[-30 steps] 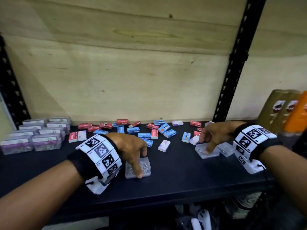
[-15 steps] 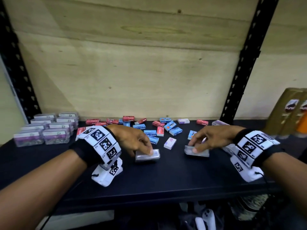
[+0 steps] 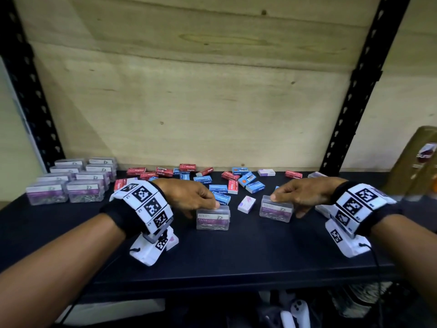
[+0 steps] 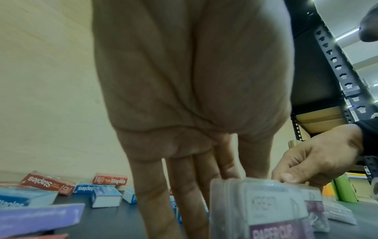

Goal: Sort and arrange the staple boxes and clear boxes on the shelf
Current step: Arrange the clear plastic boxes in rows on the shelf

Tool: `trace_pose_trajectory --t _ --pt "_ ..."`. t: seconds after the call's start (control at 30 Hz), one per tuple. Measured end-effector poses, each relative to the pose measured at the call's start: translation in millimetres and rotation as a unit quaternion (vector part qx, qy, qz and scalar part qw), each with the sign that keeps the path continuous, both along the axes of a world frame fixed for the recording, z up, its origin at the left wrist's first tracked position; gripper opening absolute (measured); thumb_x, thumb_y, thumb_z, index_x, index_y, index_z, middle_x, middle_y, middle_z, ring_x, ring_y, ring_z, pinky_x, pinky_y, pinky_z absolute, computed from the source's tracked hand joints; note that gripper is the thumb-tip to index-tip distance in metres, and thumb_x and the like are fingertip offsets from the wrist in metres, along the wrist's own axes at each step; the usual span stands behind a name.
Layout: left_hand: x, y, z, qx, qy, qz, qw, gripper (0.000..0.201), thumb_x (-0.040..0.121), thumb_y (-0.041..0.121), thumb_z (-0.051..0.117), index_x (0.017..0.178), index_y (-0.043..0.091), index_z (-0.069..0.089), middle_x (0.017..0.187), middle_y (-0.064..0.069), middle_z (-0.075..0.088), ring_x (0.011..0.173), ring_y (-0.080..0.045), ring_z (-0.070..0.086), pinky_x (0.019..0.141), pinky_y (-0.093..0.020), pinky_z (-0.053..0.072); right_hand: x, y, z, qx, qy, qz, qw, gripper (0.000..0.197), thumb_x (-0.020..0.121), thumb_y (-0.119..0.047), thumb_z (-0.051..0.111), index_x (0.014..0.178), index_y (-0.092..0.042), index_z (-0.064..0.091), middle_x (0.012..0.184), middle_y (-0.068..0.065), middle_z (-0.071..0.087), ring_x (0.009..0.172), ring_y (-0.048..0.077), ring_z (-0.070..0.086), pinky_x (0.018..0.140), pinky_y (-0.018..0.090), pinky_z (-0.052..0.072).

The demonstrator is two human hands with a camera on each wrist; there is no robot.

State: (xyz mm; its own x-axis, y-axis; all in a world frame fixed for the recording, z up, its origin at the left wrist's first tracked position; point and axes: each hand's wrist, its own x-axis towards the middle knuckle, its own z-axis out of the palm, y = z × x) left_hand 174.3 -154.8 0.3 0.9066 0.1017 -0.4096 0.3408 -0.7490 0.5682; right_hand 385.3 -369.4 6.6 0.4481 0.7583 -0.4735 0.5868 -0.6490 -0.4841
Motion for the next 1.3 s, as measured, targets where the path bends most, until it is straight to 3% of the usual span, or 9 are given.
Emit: trace_pose_trajectory --t 0.17,0.23,0.4,0.53,0.6,0.73,0.93,1.13,1.3 --pt "1.4 0.5 -1.3 -0.001 -0.017 0.015 1.0 0.038 0.097 0.049 0.048 0.106 0.018 0.068 0.104 0.002 0.07 0.094 -0.008 0.064 0.093 -0.037 0.055 -1.2 0.5 -1.9 0.021 0.009 -0.022 0.999 0.036 0.1 -0.045 0.047 0.118 -0.018 0.064 0.124 0.01 0.063 0.111 0.027 0.065 0.09 0.04 0.058" --pt "1.3 -0.2 0.1 0.008 -0.019 0.009 1.0 0.035 0.092 0.051 0.056 0.111 0.024 0.067 0.108 0.009 0.068 0.099 -0.005 0.063 0.092 -0.032 0.055 -0.7 0.2 -2.5 0.018 0.002 -0.015 1.0 0.034 0.097 -0.044 0.053 0.117 -0.019 0.064 0.118 0.008 0.065 0.106 0.023 0.066 0.089 0.037 0.058" --pt "-0.2 7.6 3.9 0.048 -0.03 -0.023 0.998 0.036 0.085 0.031 0.074 0.118 0.02 0.064 0.11 0.004 0.071 0.104 -0.014 0.066 0.097 -0.032 0.051 3.1 4.1 1.9 0.0 -0.036 0.04 0.999 0.023 0.091 -0.022 0.069 0.113 -0.016 0.064 0.11 0.006 0.068 0.083 0.01 0.068 0.081 0.03 0.06" --pt "-12.3 21.4 15.3 0.067 -0.078 -0.003 0.995 0.031 0.085 0.031 0.074 0.114 0.025 0.066 0.106 0.011 0.072 0.097 -0.003 0.066 0.084 -0.013 0.048 -4.9 20.9 14.6 0.027 -0.077 0.077 0.994 0.021 0.091 -0.025 0.069 0.111 -0.02 0.065 0.101 0.0 0.069 0.083 0.018 0.067 0.074 0.028 0.058" --pt "-25.2 34.9 23.6 0.08 -0.097 0.012 0.992 0.03 0.084 0.033 0.075 0.112 0.028 0.067 0.103 0.015 0.072 0.089 0.005 0.065 0.082 -0.013 0.048 -16.7 36.5 22.6 0.05 -0.095 0.115 0.988 0.019 0.091 -0.029 0.069 0.108 -0.022 0.065 0.097 -0.001 0.071 0.078 0.021 0.068 0.073 0.03 0.056" --pt "-64.8 69.2 35.9 0.112 -0.092 0.073 0.987 0.03 0.082 0.035 0.076 0.11 0.029 0.067 0.102 0.017 0.071 0.077 0.012 0.062 0.084 -0.019 0.048 -53.8 80.9 32.6 0.112 -0.108 0.176 0.972 0.017 0.09 -0.03 0.07 0.105 -0.022 0.067 0.091 -0.007 0.072 0.071 0.008 0.064 0.067 0.021 0.053" --pt "-137.5 110.8 43.1 0.17 -0.063 0.177 0.967 0.031 0.081 0.031 0.077 0.11 0.028 0.066 0.104 0.015 0.066 0.077 0.015 0.058 0.076 -0.007 0.044 -115.7 162.0 29.3 0.142 -0.154 0.266 0.941 0.02 0.087 -0.036 0.072 0.103 -0.026 0.067 0.098 -0.012 0.07 0.088 0.011 0.065 0.083 0.028 0.05" --pt "-197.4 147.6 39.6 0.23 0.023 0.25 0.94 0.033 0.083 0.032 0.075 0.113 0.029 0.063 0.11 0.011 0.061 0.102 -0.008 0.058 0.082 -0.021 0.044 -175.3 233.6 25.6 0.134 -0.181 0.332 0.916 0.025 0.086 -0.04 0.07 0.104 -0.025 0.064 0.1 -0.007 0.067 0.091 0.014 0.062 0.083 0.03 0.049" --pt "-220.1 166.1 28.6 0.246 0.076 0.28 0.925 0.031 0.085 0.03 0.072 0.114 0.03 0.059 0.108 0.01 0.059 0.101 -0.01 0.056 0.081 -0.024 0.044 -207.3 280.5 12.6 0.087 -0.203 0.364 0.905 0.024 0.083 -0.045 0.069 0.096 -0.026 0.061 0.094 -0.006 0.066 0.087 0.017 0.063 0.083 0.037 0.054"
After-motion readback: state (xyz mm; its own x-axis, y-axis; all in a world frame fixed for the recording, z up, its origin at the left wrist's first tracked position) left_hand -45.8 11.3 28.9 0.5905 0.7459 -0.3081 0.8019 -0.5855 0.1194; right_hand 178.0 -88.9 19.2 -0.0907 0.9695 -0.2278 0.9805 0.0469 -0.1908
